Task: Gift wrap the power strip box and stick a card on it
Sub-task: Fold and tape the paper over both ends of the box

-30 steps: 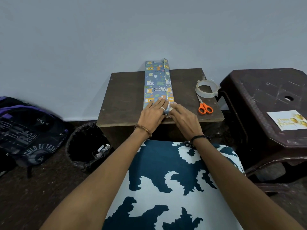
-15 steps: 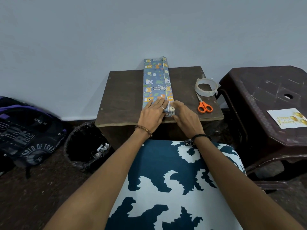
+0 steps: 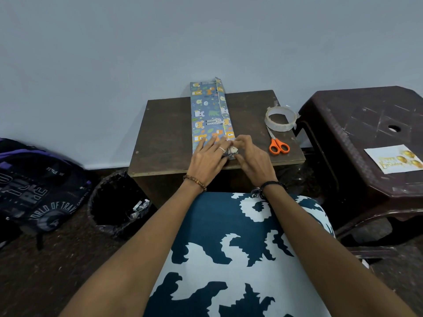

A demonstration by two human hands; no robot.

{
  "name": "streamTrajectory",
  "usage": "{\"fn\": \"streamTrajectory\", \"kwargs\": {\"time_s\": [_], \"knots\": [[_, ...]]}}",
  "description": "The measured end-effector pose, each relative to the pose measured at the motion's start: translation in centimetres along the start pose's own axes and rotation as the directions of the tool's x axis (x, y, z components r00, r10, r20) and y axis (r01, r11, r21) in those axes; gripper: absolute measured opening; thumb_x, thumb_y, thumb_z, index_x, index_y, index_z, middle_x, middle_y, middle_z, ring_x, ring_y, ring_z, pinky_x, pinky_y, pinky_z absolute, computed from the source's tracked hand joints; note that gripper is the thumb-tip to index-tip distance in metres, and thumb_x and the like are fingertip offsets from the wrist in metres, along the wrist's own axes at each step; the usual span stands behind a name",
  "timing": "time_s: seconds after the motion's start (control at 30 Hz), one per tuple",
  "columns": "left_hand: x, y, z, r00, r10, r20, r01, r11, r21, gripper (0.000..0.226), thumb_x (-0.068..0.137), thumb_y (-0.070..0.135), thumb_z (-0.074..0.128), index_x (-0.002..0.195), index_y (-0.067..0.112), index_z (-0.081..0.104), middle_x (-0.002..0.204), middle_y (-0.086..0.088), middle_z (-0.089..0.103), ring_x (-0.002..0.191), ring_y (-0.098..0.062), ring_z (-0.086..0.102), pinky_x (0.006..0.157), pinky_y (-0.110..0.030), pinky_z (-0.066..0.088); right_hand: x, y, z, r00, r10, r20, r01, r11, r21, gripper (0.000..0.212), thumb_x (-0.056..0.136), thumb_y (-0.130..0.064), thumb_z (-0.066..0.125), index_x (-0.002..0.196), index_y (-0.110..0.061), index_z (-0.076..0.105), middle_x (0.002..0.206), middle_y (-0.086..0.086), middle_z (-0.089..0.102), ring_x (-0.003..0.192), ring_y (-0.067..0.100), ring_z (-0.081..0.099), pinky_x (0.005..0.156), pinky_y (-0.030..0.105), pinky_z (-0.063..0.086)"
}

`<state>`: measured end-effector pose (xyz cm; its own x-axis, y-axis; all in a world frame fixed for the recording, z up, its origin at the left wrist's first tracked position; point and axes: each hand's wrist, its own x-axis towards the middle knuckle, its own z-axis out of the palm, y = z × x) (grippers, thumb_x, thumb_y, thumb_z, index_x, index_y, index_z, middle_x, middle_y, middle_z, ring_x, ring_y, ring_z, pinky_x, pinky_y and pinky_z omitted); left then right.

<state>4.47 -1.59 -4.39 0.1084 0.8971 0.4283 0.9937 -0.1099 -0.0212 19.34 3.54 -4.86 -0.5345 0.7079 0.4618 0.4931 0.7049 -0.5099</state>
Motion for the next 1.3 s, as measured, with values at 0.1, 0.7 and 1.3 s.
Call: {"fn": "streamTrajectory", "kwargs": {"time_s": [0.1, 0.7, 1.3], "knots": [[0.0, 0.1, 0.2, 0.999, -0.042, -0.012, 0.041, 0.998, -0.052, 0.043, 0.084, 0.028, 0.040, 0.112, 0.008, 0.064, 0.110, -0.006, 0.070, 0.105, -0.028, 0.065, 0.089, -0.049, 0.049, 0.0, -0.1, -0.1, 1.000, 0.017, 0.015, -0.018, 0.999, 0.045, 0.044, 0.088, -0.005, 0.054, 0.116, -0.025, 0.028, 0.119, -0.001, 0.064, 0.096, 0.029, 0.064, 0.073, 0.032, 0.046], [0.4, 0.1, 1.5, 0.985, -0.074, -0.156, 0.054, 0.990, -0.127, 0.038, 0.085, 0.028, 0.041, 0.105, 0.013, 0.070, 0.108, -0.001, 0.071, 0.109, -0.028, 0.063, 0.094, -0.052, 0.045, 7.5, 5.4, -0.5, 0.864, 0.451, -0.223, -0.502, 0.743, -0.442, 0.031, 0.096, -0.023, 0.047, 0.119, -0.003, 0.051, 0.119, 0.016, 0.055, 0.113, 0.034, 0.044, 0.094, 0.042, 0.032], [0.6, 1.1, 0.7, 0.985, -0.110, -0.136, 0.104, 0.993, -0.053, 0.025, 0.077, 0.024, 0.060, 0.097, 0.014, 0.072, 0.104, -0.001, 0.072, 0.104, -0.029, 0.065, 0.089, -0.051, 0.048, 4.5, 3.8, -2.3, 0.889, 0.442, -0.119, -0.455, 0.821, -0.346, 0.033, 0.086, 0.007, 0.041, 0.110, -0.004, 0.061, 0.116, 0.012, 0.059, 0.107, 0.031, 0.046, 0.089, 0.037, 0.035]]}}
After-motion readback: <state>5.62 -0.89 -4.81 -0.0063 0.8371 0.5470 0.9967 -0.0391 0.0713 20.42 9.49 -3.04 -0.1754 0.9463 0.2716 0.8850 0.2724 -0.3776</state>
